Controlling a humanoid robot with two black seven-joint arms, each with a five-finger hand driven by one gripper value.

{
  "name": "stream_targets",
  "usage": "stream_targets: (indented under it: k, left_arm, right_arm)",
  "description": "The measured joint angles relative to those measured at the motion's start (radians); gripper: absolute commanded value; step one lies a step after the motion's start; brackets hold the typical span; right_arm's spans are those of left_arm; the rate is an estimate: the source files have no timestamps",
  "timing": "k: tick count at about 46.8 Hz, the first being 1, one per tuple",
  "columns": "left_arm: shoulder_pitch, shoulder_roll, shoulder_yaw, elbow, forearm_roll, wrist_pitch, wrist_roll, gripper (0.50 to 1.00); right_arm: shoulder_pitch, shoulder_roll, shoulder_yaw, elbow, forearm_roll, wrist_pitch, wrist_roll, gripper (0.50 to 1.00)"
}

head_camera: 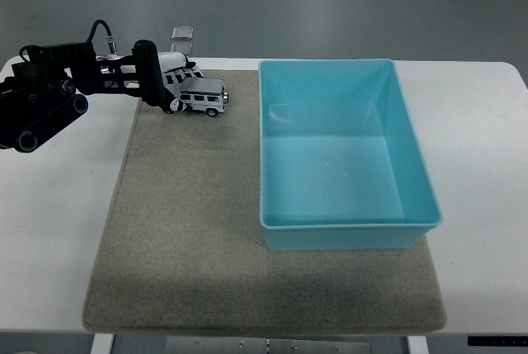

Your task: Left hand put the white car in the blue box

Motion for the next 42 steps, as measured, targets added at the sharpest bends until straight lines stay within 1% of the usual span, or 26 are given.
stream_targets:
  k: [6, 10, 18, 23, 25, 31, 38, 42]
  left_arm:
    - [-0.051, 0.046, -0.005, -0.073, -0.008, -0.015, 0.0, 0.5]
    - [-0.093, 0.063, -0.009, -0.123, -0.014, -0.023, 0.0, 0.5]
    - [-0.183, 0.065, -0.015, -0.195, -0.018, -0.08, 0.003, 0.5]
    - [-0.222, 0.049, -0.016, -0.217, -0.018, -0.099, 0.004, 0.5]
    - [-0.232, 0.026, -0.016, -0.217, -0.016, -0.1, 0.006, 0.5]
    - [-0.239, -0.104, -0.005, -0.208, 0.0, -0.1, 0.008, 0.5]
    - [-0.227, -0.245, 0.009, -0.143, 0.004, -0.095, 0.013, 0.5]
    - [-0.222, -0.294, 0.009, -0.113, 0.004, -0.089, 0.014, 0.5]
  right_arm:
    - [0.0, 0.0, 0.0, 0.0, 0.0, 0.0, 0.0, 0.936]
    - [0.0, 0.0, 0.0, 0.0, 0.0, 0.0, 0.0, 0.936]
    - [0.0, 0.0, 0.0, 0.0, 0.0, 0.0, 0.0, 0.936]
    - [0.0, 0.0, 0.0, 0.0, 0.0, 0.0, 0.0, 0.936]
    - [0.0, 0.0, 0.0, 0.0, 0.0, 0.0, 0.0, 0.936]
    - [0.0, 0.0, 0.0, 0.0, 0.0, 0.0, 0.0, 0.936]
    - [0.0, 0.0, 0.0, 0.0, 0.0, 0.0, 0.0, 0.936]
    - [0.0, 0.0, 0.0, 0.0, 0.0, 0.0, 0.0, 0.936]
